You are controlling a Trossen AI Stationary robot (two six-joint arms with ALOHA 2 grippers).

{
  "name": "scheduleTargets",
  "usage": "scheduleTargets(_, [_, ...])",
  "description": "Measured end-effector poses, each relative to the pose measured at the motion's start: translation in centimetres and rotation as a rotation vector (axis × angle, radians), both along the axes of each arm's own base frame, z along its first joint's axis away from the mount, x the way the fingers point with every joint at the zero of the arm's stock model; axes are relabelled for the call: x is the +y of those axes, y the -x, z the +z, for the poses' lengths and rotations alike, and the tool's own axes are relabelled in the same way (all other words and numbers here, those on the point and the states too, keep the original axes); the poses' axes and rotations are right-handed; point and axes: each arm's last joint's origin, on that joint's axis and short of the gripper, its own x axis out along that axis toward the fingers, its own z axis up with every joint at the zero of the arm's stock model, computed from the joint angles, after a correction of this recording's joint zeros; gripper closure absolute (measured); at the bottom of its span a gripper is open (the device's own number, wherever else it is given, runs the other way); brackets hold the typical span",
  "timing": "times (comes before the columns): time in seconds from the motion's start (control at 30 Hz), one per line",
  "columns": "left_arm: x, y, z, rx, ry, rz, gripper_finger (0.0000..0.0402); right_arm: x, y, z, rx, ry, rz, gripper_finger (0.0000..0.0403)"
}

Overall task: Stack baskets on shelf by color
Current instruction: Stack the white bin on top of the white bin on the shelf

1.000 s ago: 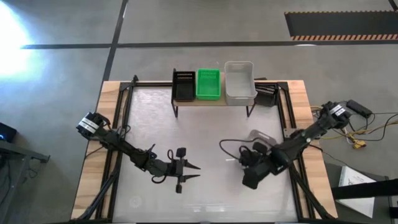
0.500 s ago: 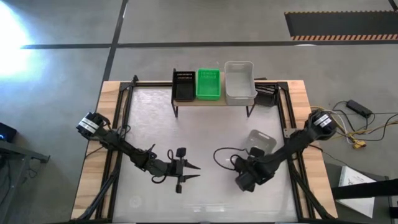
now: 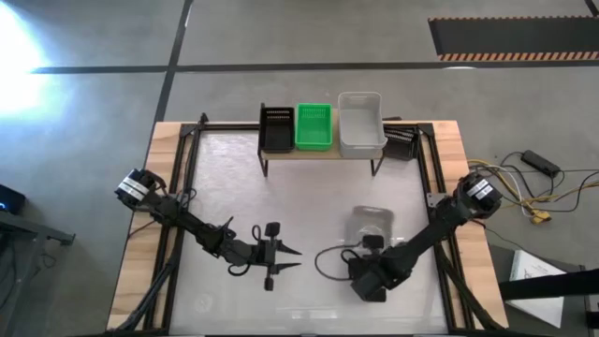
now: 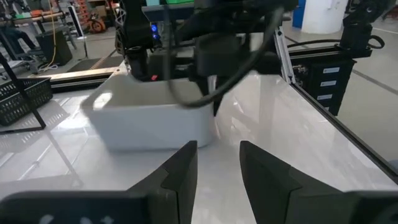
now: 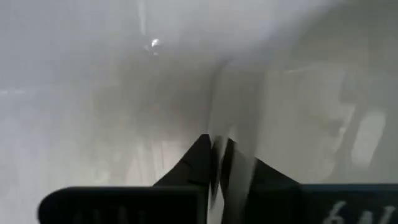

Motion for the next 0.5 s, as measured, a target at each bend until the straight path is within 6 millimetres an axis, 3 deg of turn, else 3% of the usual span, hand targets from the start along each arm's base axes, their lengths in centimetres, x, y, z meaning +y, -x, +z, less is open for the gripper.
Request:
scheduleTargets(0.3, [0.0, 0.0, 0.0, -0.002, 0.001, 0.001, 0.0297, 3.9, 1.4, 4.6, -0.145, -0.038, 0.172, 0.0394])
scheduleTargets(0.5, [0.0, 0.0, -0.1, 0.002, 0.0, 0.001, 0.0297, 5.2, 2.4, 9.3, -0.264, 0.131, 0.22, 0.0394])
